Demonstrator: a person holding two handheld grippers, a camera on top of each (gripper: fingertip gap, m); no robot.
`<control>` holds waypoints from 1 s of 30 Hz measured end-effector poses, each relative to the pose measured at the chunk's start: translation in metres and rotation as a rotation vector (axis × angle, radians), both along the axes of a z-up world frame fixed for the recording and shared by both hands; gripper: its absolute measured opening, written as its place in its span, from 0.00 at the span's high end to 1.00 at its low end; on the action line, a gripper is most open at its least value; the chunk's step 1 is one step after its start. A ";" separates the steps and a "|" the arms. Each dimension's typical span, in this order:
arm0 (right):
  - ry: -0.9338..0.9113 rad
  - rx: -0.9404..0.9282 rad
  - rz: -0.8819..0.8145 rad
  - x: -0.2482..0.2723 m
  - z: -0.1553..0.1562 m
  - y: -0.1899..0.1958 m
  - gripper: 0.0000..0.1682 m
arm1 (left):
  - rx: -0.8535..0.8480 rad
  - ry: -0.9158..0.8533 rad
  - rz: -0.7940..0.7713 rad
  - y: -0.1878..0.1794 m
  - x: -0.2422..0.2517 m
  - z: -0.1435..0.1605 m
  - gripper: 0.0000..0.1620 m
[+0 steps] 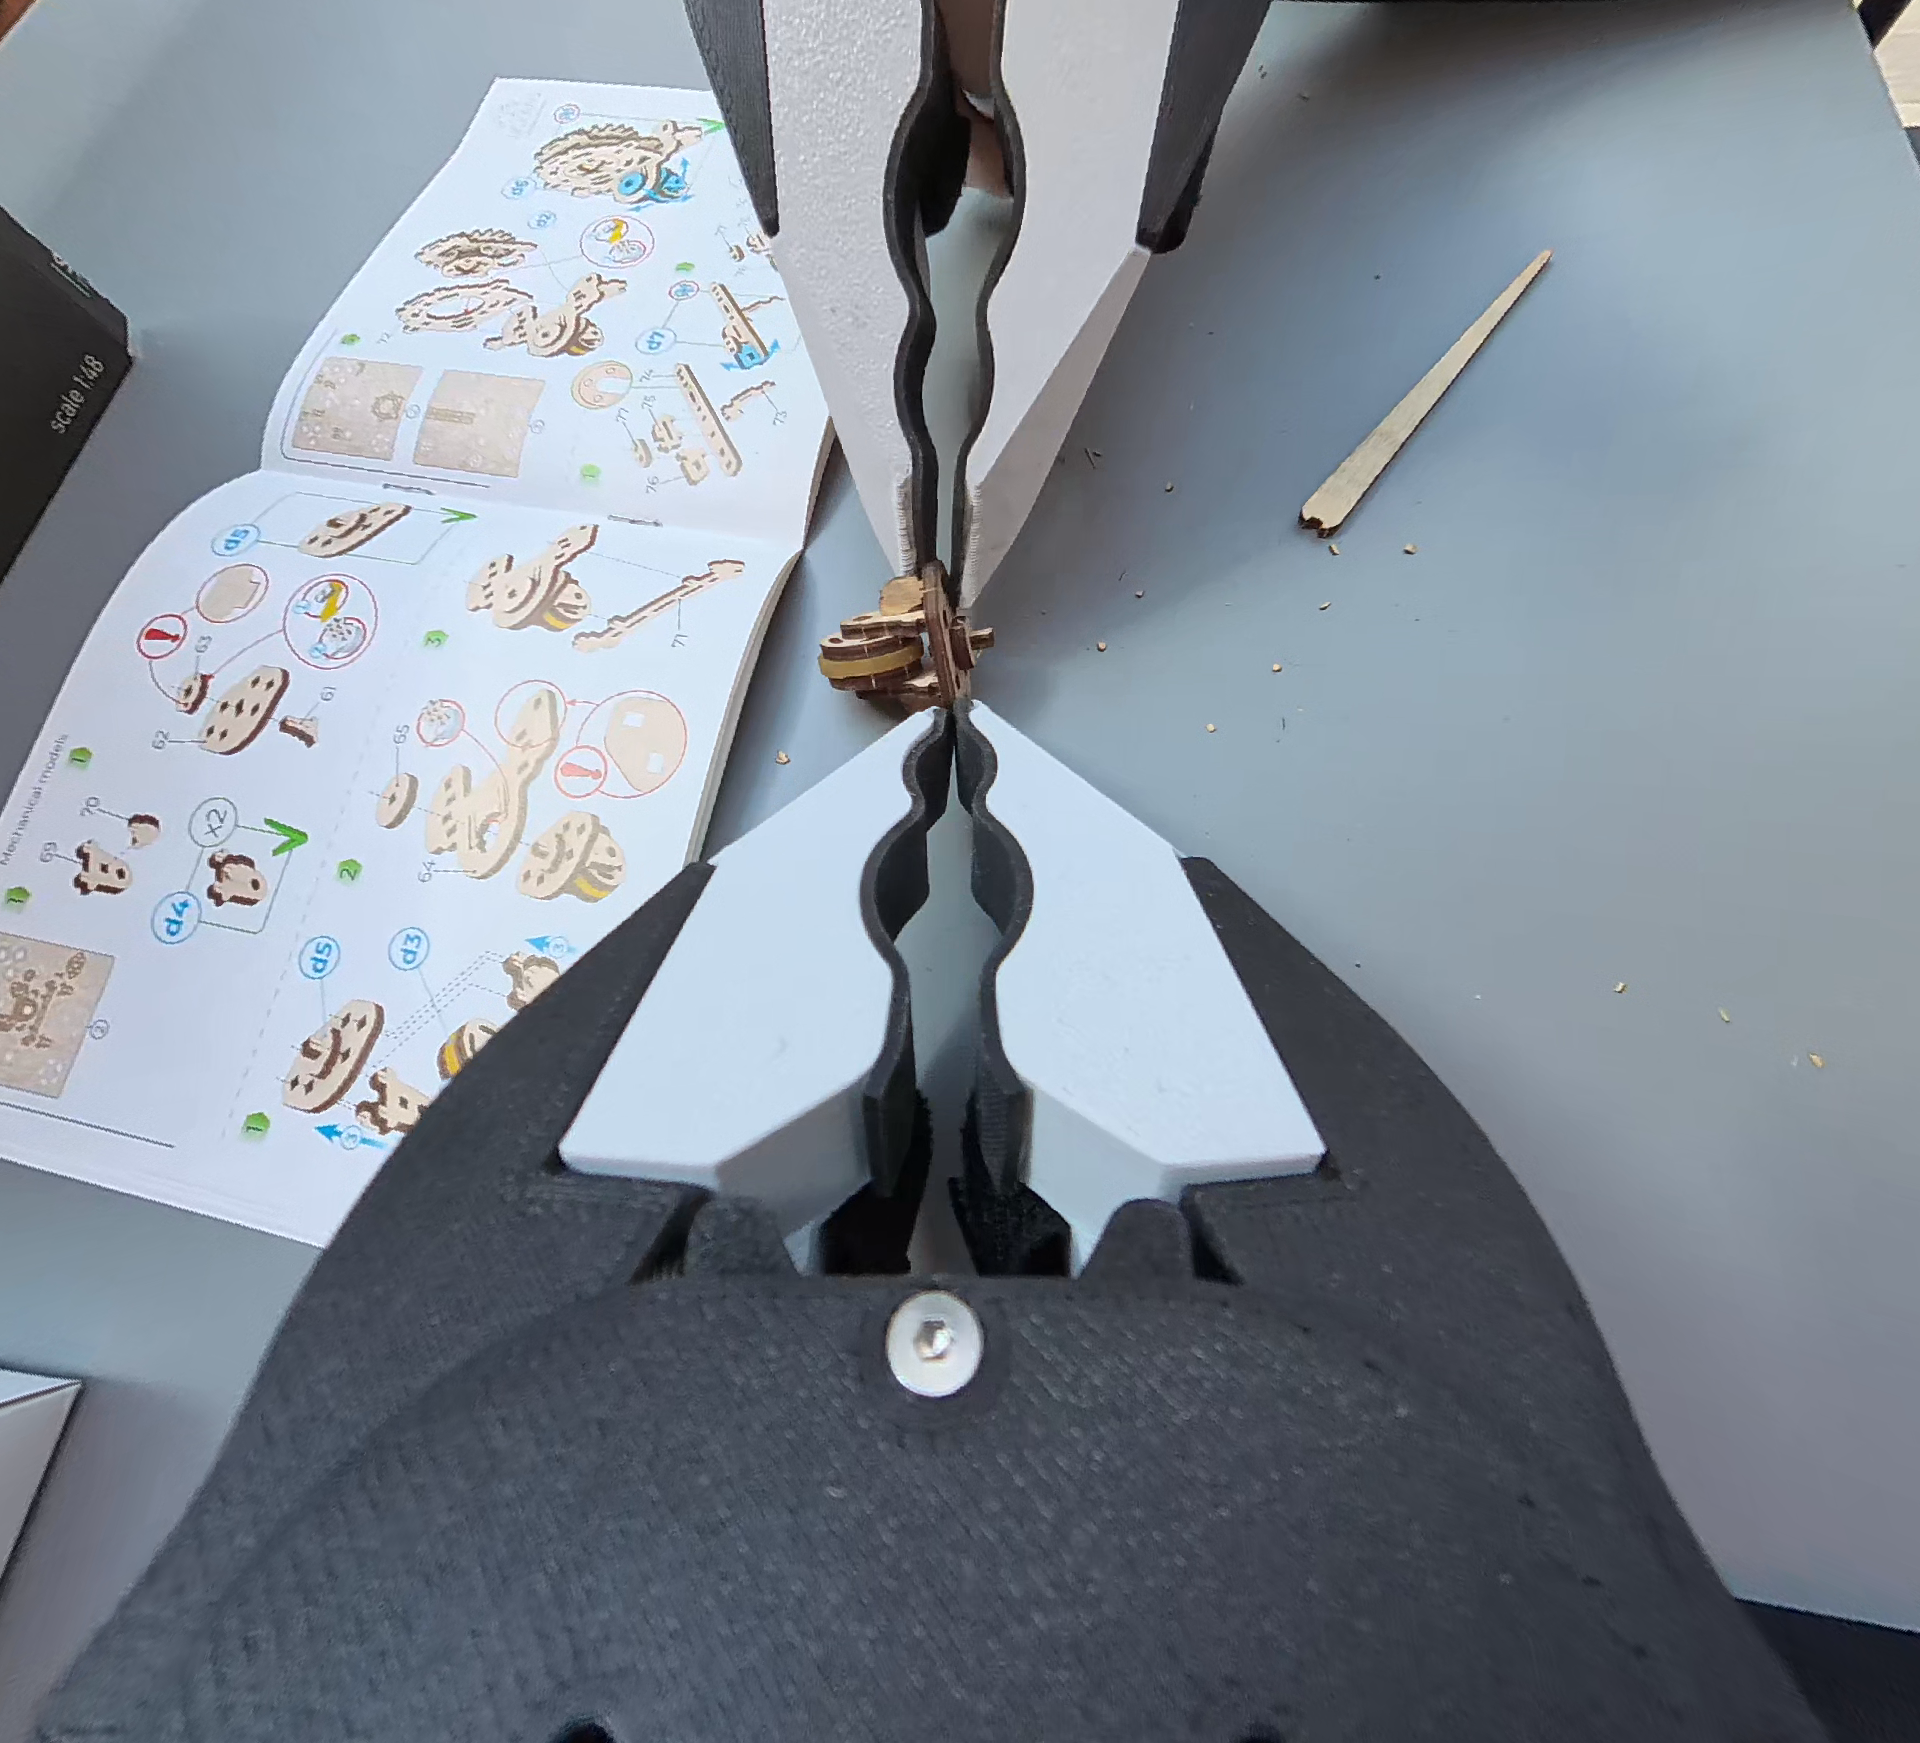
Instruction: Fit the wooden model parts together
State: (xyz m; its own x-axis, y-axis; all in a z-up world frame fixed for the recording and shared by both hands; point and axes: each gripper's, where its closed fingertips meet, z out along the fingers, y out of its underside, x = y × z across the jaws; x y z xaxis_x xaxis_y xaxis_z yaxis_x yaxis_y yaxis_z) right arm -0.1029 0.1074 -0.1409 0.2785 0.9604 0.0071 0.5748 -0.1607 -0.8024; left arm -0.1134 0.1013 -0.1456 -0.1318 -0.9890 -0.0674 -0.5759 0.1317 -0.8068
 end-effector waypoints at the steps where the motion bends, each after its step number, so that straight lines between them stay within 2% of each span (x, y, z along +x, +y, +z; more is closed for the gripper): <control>1: 0.021 -0.018 -0.008 0.000 0.002 0.000 0.99 | -0.012 -0.012 0.003 0.000 0.000 0.002 1.00; 3: 0.085 -0.087 -0.035 0.001 0.009 0.000 0.99 | -0.043 -0.048 0.023 0.002 -0.002 0.008 1.00; 6: 0.241 -0.247 -0.064 0.002 0.025 -0.001 0.99 | -0.094 -0.133 0.071 0.009 -0.004 0.022 0.91; 8: 0.354 -0.346 -0.073 0.003 0.037 -0.002 0.99 | -0.133 -0.194 0.099 0.013 -0.006 0.033 0.89; 12: 0.499 -0.406 -0.041 0.005 0.060 -0.004 0.99 | -0.288 -0.325 0.103 0.010 -0.007 0.062 0.83; 15: 0.525 -0.348 0.020 0.003 0.070 -0.012 0.99 | -0.581 -0.489 0.040 -0.003 -0.007 0.098 0.83; 18: 0.521 -0.278 0.057 -0.001 0.077 -0.017 0.99 | -0.830 -0.507 -0.001 -0.008 -0.008 0.105 0.82; 22: 0.522 -0.163 0.118 -0.004 0.084 -0.025 0.99 | -0.891 -0.435 0.006 -0.011 -0.003 0.088 0.81; 26: 0.469 0.024 0.179 -0.007 0.084 -0.032 0.99 | -0.954 -0.441 -0.046 -0.020 -0.002 0.091 0.82; 30: 0.414 0.197 0.222 -0.010 0.082 -0.037 0.99 | -0.925 -0.414 -0.072 -0.025 -0.003 0.087 0.87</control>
State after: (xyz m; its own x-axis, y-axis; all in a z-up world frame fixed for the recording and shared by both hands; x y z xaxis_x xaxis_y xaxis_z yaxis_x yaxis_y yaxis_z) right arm -0.1134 0.0706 -0.0593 0.0853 0.9883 0.1261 0.2050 0.1065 -0.9729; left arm -0.1163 0.0765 -0.0589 -0.3326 -0.6667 0.6670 -0.2437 -0.6225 -0.7437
